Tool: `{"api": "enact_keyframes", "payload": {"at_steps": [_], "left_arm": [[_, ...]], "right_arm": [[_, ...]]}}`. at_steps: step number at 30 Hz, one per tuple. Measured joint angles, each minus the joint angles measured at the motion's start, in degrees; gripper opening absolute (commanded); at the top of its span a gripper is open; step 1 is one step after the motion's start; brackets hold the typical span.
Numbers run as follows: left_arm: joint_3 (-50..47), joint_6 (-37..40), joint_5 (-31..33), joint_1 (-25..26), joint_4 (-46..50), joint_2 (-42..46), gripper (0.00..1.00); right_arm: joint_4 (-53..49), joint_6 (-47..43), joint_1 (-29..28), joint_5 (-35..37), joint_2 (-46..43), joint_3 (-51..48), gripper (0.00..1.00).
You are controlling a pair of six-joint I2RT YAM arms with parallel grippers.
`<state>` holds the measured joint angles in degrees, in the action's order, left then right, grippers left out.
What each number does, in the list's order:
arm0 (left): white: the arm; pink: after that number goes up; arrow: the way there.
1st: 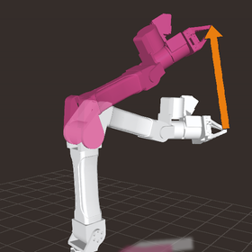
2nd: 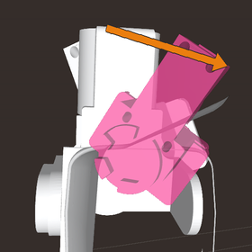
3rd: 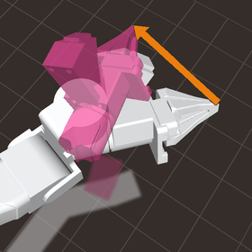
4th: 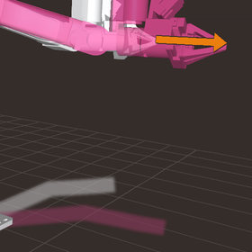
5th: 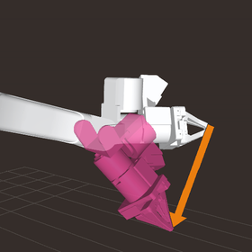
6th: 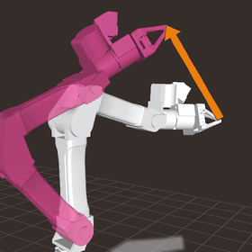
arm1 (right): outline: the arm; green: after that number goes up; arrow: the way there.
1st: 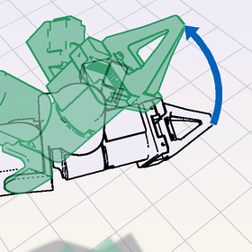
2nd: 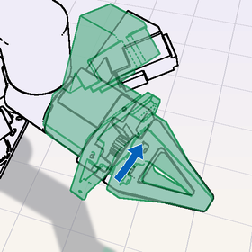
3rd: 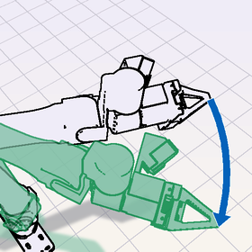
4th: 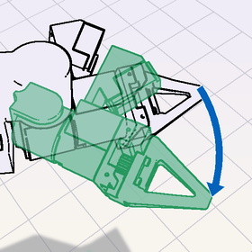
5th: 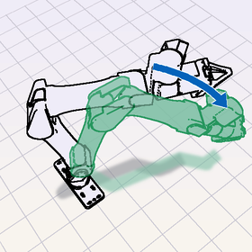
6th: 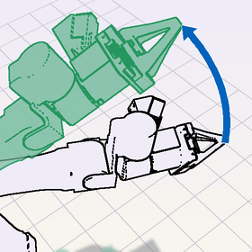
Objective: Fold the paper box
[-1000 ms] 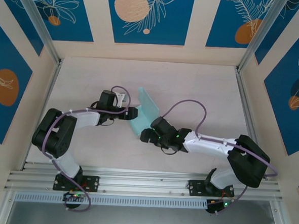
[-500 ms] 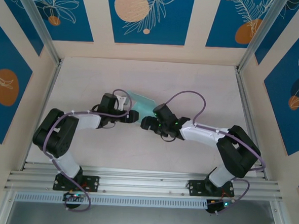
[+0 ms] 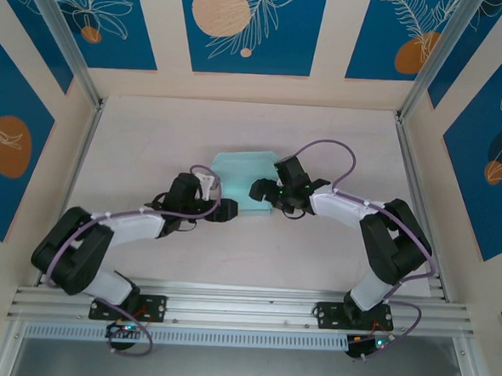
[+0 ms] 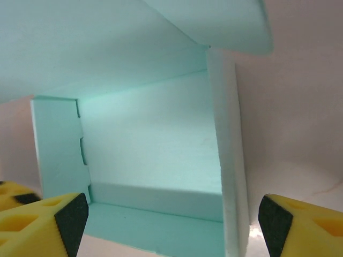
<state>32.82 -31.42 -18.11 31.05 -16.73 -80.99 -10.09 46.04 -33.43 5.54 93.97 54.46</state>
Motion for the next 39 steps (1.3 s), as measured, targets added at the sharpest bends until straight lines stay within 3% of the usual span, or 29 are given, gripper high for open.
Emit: {"api": "enact_keyframes", "payload": {"at_steps": [8, 16, 24, 39], "left_arm": [[0.0, 1.8, 10.4, 0.0, 9.3, 12.6, 0.9], [5.0, 15.0, 20.1, -1.4, 20.1, 15.4, 0.83], [12.4, 27.6, 20.9, -4.3, 18.9, 5.0, 0.76], [16.6, 30.3, 15.4, -8.5, 14.2, -4.0, 0.69]], "right_arm": [[-5.3, -2.8, 0.5, 1.8, -6.1, -1.6, 0.84], [-13.1, -9.3, 1.7, 6.9, -17.0, -1.4, 0.77], [-17.2, -19.4, 3.2, 8.0, -15.0, 5.9, 0.66], [-16.2, -30.2, 4.7, 8.0, -1.4, 15.4, 0.62]]}}
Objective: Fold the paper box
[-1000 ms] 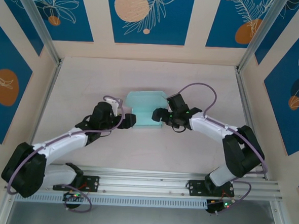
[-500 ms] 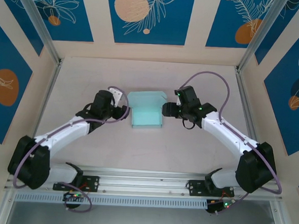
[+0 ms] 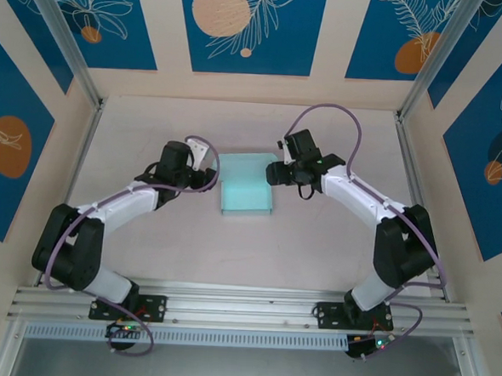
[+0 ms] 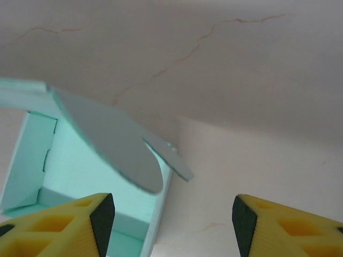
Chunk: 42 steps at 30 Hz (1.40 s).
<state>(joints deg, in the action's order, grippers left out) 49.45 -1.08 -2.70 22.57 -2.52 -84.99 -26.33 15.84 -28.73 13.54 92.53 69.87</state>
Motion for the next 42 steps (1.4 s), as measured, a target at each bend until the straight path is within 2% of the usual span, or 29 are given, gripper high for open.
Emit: {"api": "enact_keyframes", "payload": {"at_steps": [9, 16, 22, 27, 34, 38, 42], "left_arm": [[1.6, -0.1, -3.9, -0.2, -2.0, -3.7, 0.61], [1.7, -1.7, -5.7, -0.2, -2.2, -4.3, 0.52], [1.7, -3.7, -6.3, -0.2, -2.2, -4.3, 0.41], [1.7, -6.4, -6.3, -0.2, -2.9, -4.3, 0.32], [1.4, -11.1, -5.0, 0.9, -5.3, -4.3, 0.16], [0.2, -14.7, -2.8, 2.1, -7.3, -4.3, 0.07], [-1.3, -18.5, 0.2, 3.6, -10.1, -4.3, 0.03]], "right_arm": [[2.1, -1.1, 0.4, -3.0, 2.1, 1.4, 0.57], [3.0, -0.8, 0.3, -4.8, 3.7, 1.8, 0.47], [3.5, -0.4, 0.2, -5.0, 4.1, 1.8, 0.44], [4.5, 0.7, -1.0, -4.6, 4.3, 1.8, 0.34], [5.1, 3.0, -3.4, -0.9, 4.9, 1.8, 0.21], [5.7, 4.8, -5.5, 2.8, 5.2, 1.8, 0.17], [6.2, 6.7, -8.0, 7.6, 5.3, 1.8, 0.1]]}}
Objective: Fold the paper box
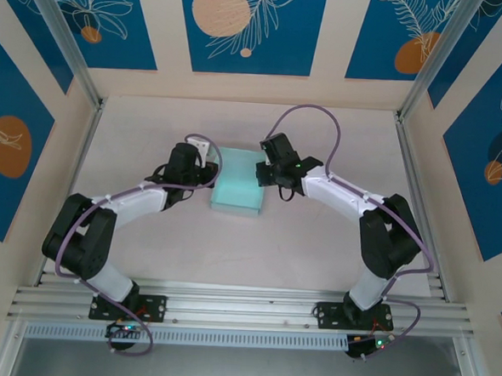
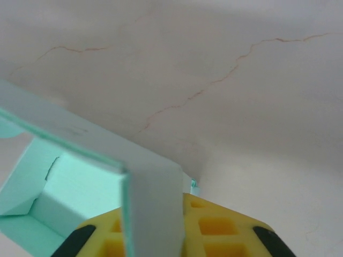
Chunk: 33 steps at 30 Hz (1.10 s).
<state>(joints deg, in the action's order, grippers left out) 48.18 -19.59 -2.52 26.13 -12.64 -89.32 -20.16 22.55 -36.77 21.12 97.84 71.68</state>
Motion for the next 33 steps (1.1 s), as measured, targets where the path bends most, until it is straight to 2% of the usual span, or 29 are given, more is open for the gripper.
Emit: {"api": "enact_keyframes", "payload": {"at_steps": [11, 19, 24, 33], "left_arm": [[-5.7, -5.6, 6.2, 2.4, -6.3, 2.6, 0.0], [-5.8, -5.4, 9.2, 2.5, -8.2, 3.0, 0.0], [-5.7, -5.4, 10.7, 2.6, -12.6, 0.6, 0.0], [-6.8, -5.6, 14.6, 4.0, -16.9, -2.3, 0.0]], "right_arm": [[3.3, 4.0, -4.3, 10.3, 1.6, -0.5, 0.06], [8.7, -1.4, -3.8, 11.5, 3.0, 0.1, 0.06], [13.2, -4.5, -2.5, 11.7, 4.9, 1.3, 0.06], [19.1, -4.3, -3.0, 13.5, 7.2, -1.4, 0.06]]}}
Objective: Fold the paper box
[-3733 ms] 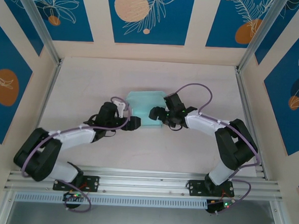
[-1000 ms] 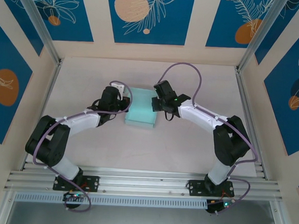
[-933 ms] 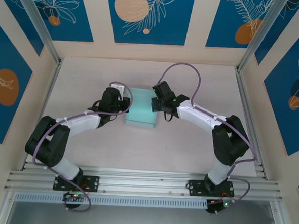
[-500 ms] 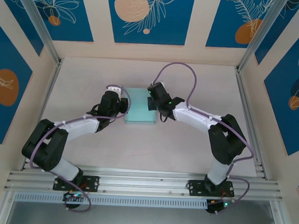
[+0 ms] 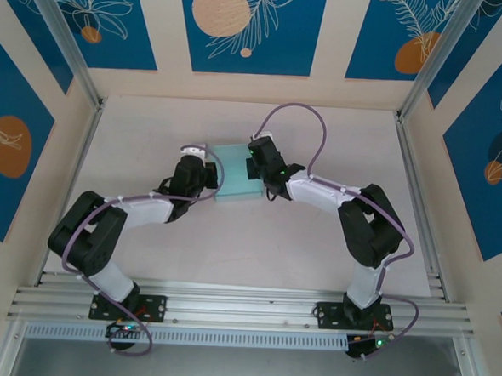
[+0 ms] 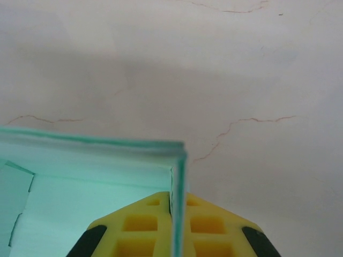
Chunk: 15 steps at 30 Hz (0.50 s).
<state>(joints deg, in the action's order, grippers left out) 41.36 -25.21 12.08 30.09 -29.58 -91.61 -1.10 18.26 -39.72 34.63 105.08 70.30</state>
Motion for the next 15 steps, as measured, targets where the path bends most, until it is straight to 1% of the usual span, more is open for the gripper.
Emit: {"api": "enact_keyframes", "payload": {"at_steps": [8, 15], "left_arm": [[-3.5, -0.5, 2.6, 1.2, -5.6, -0.5, 0.0], [-6.8, -1.8, 4.0, 1.3, -8.6, -0.4, 0.0]], "right_arm": [[5.0, 2.7, -2.0, 3.5, 0.0, -3.5, 0.06], [7.3, 4.3, -5.9, 8.7, -0.4, -7.0, 0.06]]}}
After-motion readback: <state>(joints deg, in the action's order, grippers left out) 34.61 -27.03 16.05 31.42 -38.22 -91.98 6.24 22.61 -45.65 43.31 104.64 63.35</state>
